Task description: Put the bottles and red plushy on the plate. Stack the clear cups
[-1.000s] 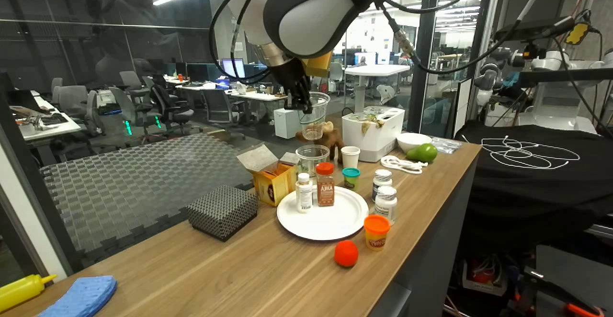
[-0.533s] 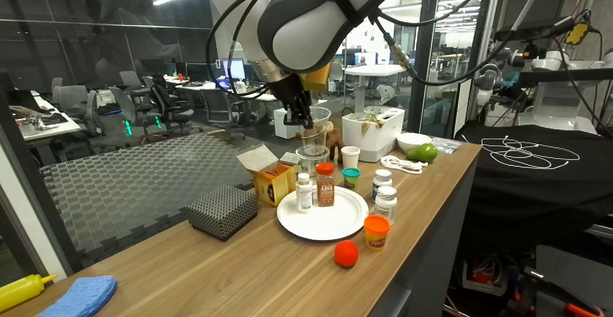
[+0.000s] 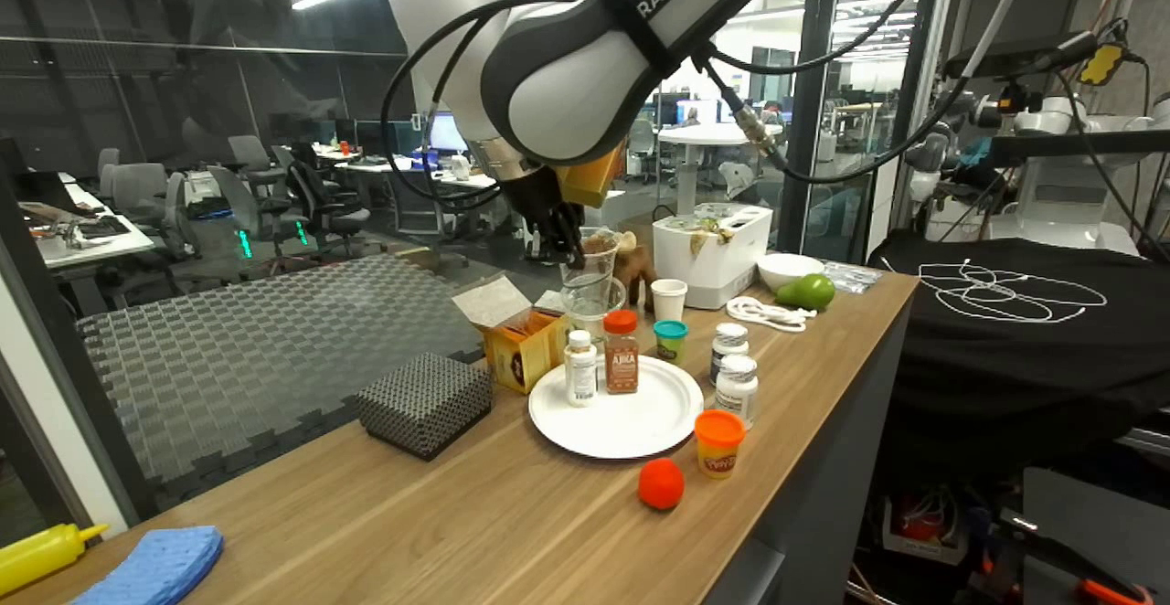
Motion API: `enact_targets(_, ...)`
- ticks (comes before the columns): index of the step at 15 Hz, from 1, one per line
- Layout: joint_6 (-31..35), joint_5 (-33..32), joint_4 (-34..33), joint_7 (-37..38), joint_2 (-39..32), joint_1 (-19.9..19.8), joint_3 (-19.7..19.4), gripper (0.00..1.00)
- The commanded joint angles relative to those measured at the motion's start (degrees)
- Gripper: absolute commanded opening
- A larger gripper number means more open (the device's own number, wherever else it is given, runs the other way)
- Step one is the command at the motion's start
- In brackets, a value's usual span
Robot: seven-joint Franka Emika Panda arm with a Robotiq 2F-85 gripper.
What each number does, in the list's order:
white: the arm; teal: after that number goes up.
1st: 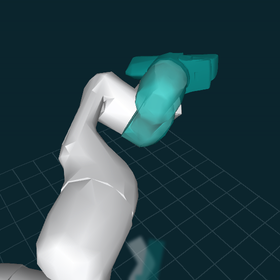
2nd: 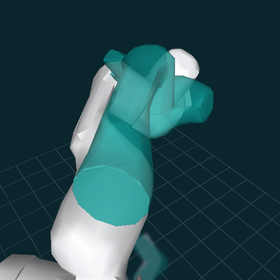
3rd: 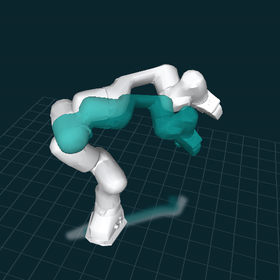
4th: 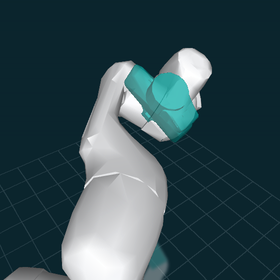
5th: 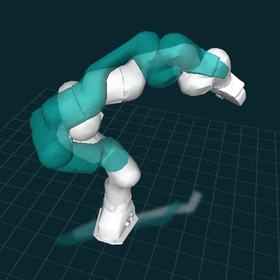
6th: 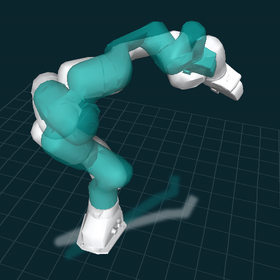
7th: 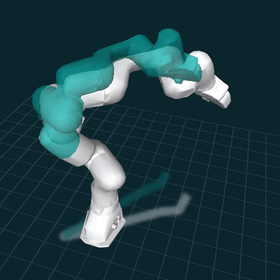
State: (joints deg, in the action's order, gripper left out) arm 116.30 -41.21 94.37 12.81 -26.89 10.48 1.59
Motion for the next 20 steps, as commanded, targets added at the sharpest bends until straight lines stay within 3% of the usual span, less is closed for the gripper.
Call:
enact_targets(1, 1.2, -0.4, -0.9, 2.4, -0.8, 0.6, -0.8, 0.06)
enact_targets(4, 1.8, -2.1, -0.9, 3.8, -1.5, 0.8, -1.5, 0.11)
enact_targets(8, 3.1, -2.3, -1.1, 4.2, -2.8, 0.5, -1.8, 0.10)
enact_targets(10, 3.7, -2.7, -1.2, 4.4, -3.2, 0.6, -2.2, 0.18)
enact_targets(11, 3.8, -2.9, -1.3, 4.6, -3.3, 0.7, -2.4, 0.39)
enact_targets(12, 4.0, -3.1, -1.5, 5.0, -3.4, 0.6, -2.7, 0.39)
enact_targets(16, 3.8, -2.2, -2.2, 4.6, -1.8, 0.0, -2.9, 0.68)
enact_targets(20, 3.8, 6.4, -0.4, 2.1, 3.3, -3.4, -1.5, 0.99)
